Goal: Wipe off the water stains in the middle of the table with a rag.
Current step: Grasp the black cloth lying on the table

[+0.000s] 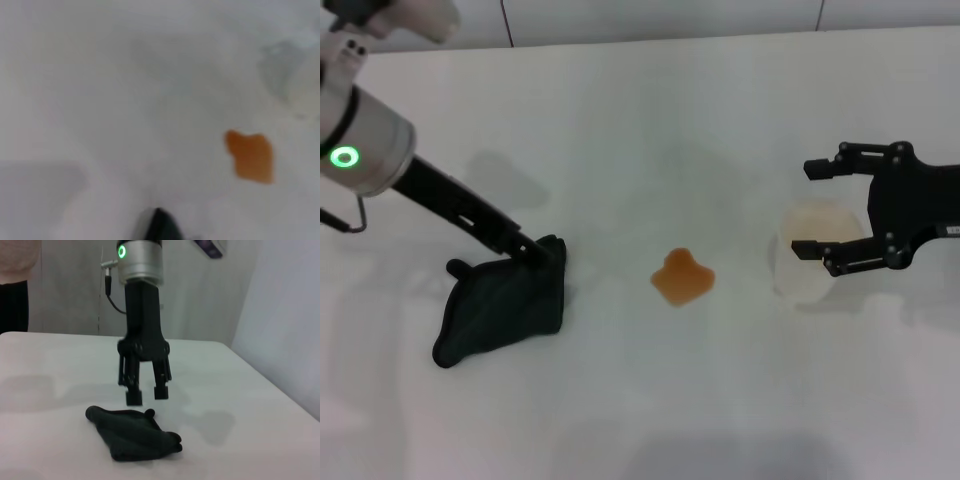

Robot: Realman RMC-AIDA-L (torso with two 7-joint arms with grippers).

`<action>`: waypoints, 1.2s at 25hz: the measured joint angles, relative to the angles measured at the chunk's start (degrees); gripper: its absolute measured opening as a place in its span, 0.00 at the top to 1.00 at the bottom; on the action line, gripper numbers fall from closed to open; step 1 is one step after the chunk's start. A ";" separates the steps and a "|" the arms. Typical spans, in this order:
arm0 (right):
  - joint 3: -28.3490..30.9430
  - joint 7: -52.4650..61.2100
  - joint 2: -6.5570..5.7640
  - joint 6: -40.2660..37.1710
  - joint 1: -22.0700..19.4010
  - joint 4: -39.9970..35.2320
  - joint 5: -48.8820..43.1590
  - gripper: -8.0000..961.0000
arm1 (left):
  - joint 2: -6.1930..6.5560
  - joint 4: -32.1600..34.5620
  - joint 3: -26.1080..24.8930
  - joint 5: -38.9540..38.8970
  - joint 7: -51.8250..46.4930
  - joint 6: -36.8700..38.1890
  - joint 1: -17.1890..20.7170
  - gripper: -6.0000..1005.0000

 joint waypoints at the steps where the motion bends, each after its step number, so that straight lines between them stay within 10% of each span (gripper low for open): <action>1: -0.03 -0.03 0.00 0.02 -0.01 0.02 0.01 0.11 | -0.07 -0.24 1.00 0.82 -1.21 -1.09 -0.21 0.17; 30: -0.06 -0.09 0.00 0.40 -0.27 0.09 0.18 0.11 | -0.14 -11.20 11.81 6.95 -8.23 -12.13 -1.69 0.18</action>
